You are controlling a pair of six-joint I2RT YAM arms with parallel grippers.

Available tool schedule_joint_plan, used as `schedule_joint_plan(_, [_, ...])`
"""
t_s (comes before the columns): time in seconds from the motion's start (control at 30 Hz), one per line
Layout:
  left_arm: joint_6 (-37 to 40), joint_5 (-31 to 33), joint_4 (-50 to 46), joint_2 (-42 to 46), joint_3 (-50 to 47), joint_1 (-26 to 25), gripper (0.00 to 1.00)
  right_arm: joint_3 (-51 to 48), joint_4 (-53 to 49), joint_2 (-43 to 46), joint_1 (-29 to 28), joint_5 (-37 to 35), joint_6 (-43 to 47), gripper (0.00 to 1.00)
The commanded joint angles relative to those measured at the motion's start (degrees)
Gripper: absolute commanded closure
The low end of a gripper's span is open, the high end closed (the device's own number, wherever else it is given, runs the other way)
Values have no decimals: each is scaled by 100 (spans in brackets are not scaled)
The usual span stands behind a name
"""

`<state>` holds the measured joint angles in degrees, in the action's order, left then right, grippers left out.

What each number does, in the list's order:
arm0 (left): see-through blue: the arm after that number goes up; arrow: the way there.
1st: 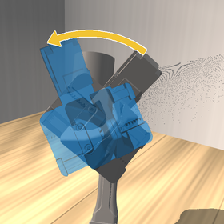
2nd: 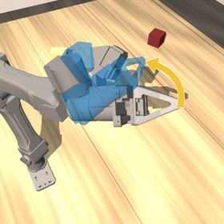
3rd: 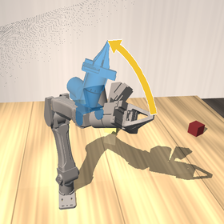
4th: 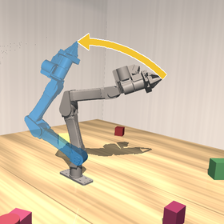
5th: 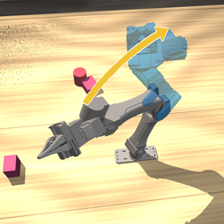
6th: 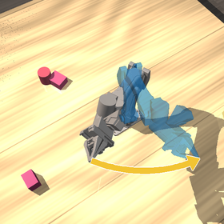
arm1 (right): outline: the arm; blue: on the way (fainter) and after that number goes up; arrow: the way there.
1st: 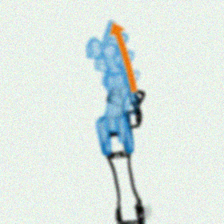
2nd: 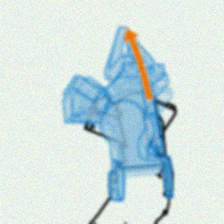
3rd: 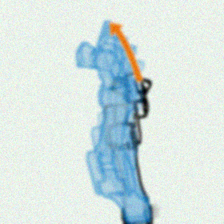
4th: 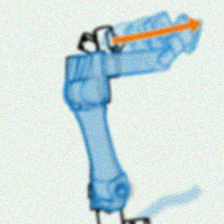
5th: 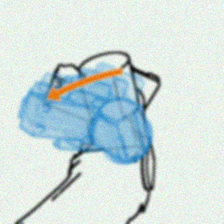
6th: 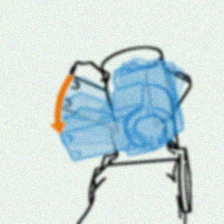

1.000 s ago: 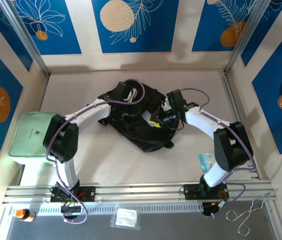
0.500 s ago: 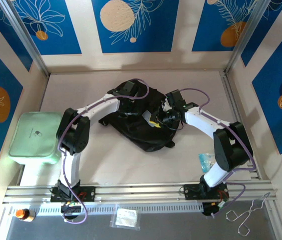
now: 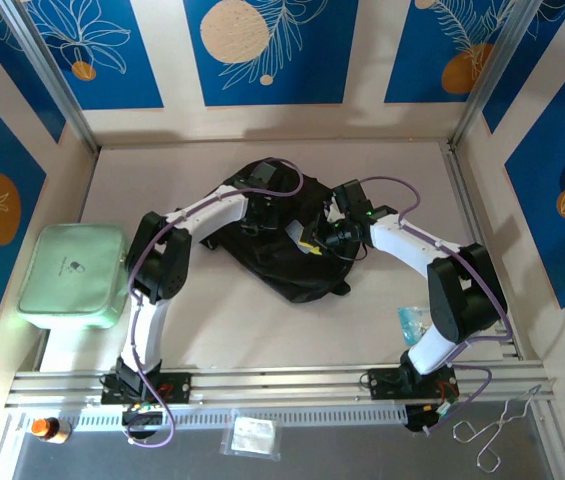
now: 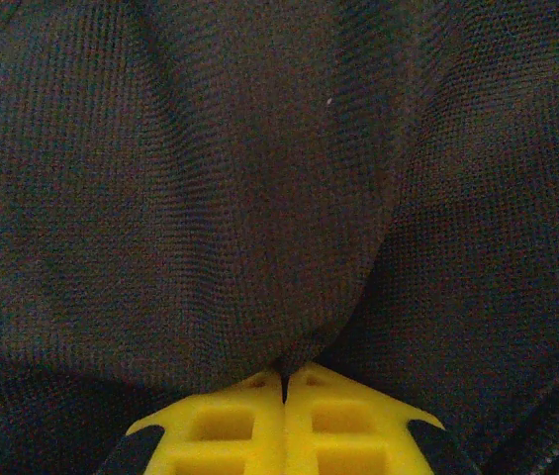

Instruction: Pack the student bag

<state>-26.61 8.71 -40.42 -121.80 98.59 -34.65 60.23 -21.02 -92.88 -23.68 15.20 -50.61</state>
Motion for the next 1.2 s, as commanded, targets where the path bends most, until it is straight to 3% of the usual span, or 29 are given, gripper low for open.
schedule_joint_plan(0.0, [151,14,-34,149,193,3,100,-296,-748,-157,30,-464,-172,94])
schedule_joint_plan(0.3, [189,-1226,802,1191,-607,149,100,-345,118,-222,117,307,190,93])
schedule_joint_plan(0.5, [252,-1388,852,1345,-945,189,100,-196,1412,-499,171,1018,163,92])
schedule_joint_plan(0.7, [266,-1482,844,1323,-999,222,100,290,2075,-1088,127,1385,19,89])
schedule_joint_plan(0.83, [232,-1481,839,1284,-999,244,100,589,1886,-1323,157,1290,-21,78])
schedule_joint_plan(0.97, [218,-1503,834,1287,-1033,274,100,221,1729,-807,252,791,-19,49])
schedule_joint_plan(1.17, [218,-1561,851,1281,-1061,306,100,-315,1113,80,386,457,275,42])
